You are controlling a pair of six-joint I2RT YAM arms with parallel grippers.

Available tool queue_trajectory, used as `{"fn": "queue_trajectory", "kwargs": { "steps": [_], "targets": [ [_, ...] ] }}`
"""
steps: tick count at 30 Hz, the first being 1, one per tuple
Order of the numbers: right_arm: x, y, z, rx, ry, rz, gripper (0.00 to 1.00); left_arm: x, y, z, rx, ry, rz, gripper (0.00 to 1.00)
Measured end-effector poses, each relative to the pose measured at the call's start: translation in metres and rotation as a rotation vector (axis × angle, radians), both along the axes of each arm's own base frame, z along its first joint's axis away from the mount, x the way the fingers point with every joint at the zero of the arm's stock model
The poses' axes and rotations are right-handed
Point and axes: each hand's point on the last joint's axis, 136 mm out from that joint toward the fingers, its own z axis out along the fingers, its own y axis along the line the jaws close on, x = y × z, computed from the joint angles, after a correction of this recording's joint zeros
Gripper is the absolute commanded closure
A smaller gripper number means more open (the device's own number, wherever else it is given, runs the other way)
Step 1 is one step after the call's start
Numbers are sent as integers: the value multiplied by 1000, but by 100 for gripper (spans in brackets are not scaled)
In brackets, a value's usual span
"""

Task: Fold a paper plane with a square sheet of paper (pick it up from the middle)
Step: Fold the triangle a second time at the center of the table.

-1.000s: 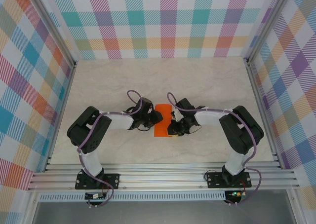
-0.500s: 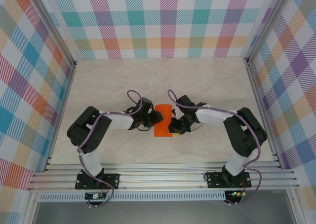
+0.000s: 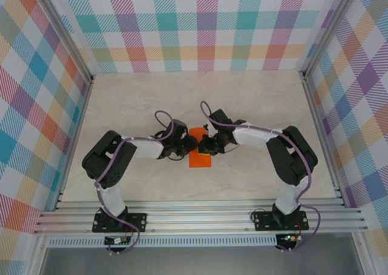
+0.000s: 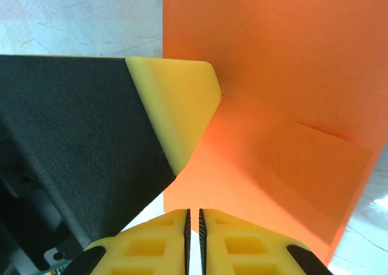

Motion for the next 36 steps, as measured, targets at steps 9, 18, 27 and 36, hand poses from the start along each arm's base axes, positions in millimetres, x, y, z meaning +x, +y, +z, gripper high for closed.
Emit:
{"fn": "queue_trajectory", "kwargs": {
  "steps": [9,18,27,36],
  "targets": [
    [1,-1,-12,19,-17,-71,93,1,2,0,-10,13,40,77],
    [-5,-4,-26,26,6,-132,95,1,2,1,-13,13,46,77],
    [5,4,-19,67,-6,-179,94,2,2,1,-28,21,65,77],
    [7,3,-31,37,8,-201,93,2,1,2,-30,24,68,77]
  ]
}}
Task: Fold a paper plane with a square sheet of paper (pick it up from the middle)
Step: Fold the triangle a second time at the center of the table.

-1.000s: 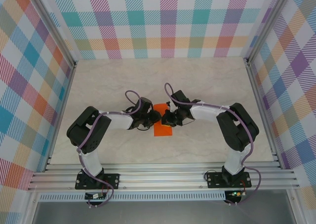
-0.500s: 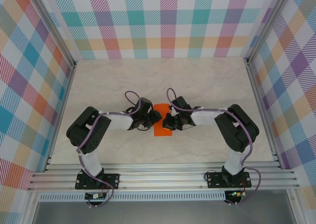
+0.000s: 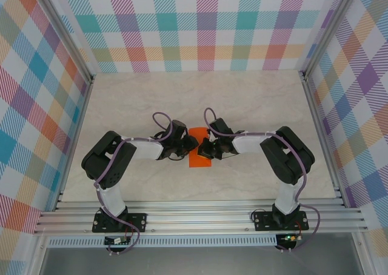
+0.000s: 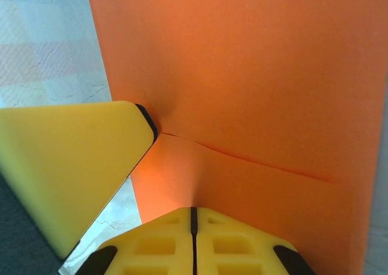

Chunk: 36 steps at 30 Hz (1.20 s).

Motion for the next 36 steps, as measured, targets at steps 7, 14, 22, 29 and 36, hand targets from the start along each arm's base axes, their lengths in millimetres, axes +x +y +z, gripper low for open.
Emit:
{"fn": "queue_trajectory", "kwargs": {
  "steps": [7,14,22,29,36],
  "targets": [
    [-9,-12,0,-52,-21,23,92,-1,0,0,2,1,-2,77],
    [-26,-27,0,-106,-10,75,89,-1,0,-1,4,0,-4,77],
    [-51,-48,-1,-144,8,97,84,-1,0,-1,6,-1,-7,77],
    [-56,-70,5,-175,22,68,71,-1,0,-1,7,-5,-16,76],
    [-24,-64,24,-136,-36,42,57,-2,-1,0,11,-14,-31,75]
  ]
}}
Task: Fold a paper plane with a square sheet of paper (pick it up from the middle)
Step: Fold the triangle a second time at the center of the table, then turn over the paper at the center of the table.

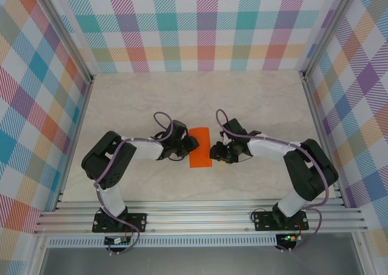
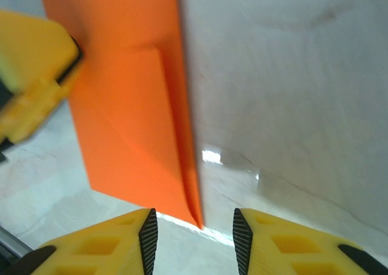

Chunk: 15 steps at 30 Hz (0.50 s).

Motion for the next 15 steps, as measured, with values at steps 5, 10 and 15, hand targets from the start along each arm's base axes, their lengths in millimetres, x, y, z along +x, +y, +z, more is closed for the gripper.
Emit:
{"fn": "queue_trajectory", "kwargs": {
  "steps": [5,10,15],
  "targets": [
    [22,13,-2,20,-8,7,56,-4,1,3,4,7,-10,73],
    [21,17,-14,25,30,22,57,-7,4,11,18,-5,-28,73],
    [23,21,-16,46,41,32,62,-9,5,10,32,-3,-40,73]
  ]
}}
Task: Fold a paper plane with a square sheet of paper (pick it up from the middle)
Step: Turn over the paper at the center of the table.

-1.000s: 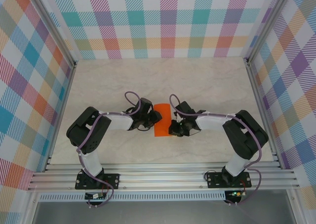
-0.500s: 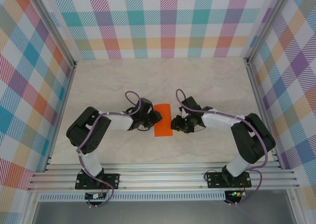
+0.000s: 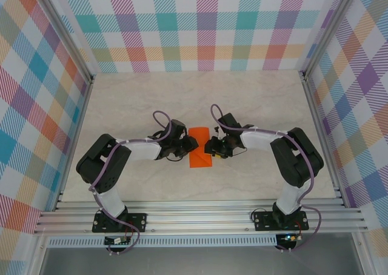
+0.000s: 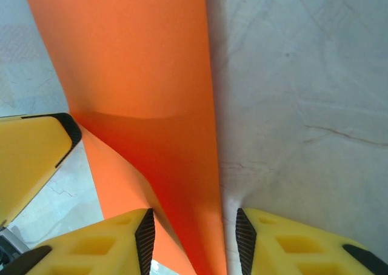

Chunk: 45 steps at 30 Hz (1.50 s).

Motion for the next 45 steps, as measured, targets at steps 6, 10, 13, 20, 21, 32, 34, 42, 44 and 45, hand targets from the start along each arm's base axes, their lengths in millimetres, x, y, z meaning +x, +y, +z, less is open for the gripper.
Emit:
{"fn": "queue_trajectory", "kwargs": {
  "steps": [6,10,13,20,21,32,34,42,44,45],
  "targets": [
    [0,5,1,35,12,12,64,-2,2,-2,9,12,0,73],
    [-1,8,4,58,15,21,64,-2,2,-4,11,15,0,73],
    [-2,9,4,62,16,24,64,-2,1,-6,13,19,0,73],
    [-2,9,4,64,14,30,74,-2,1,-6,14,20,0,73],
    [-2,9,4,64,11,34,75,-2,1,-6,14,20,0,73],
    [-5,9,14,69,-31,89,97,-2,2,5,4,0,3,72],
    [-5,4,22,50,-55,98,98,-1,5,18,-4,-34,15,71],
    [9,-49,89,-228,-276,73,97,-6,42,80,16,-195,125,68],
    [14,-74,103,-372,-324,46,96,-10,55,90,37,-226,163,67],
    [16,-85,108,-443,-338,38,96,-12,62,92,50,-238,180,66]
  ]
}}
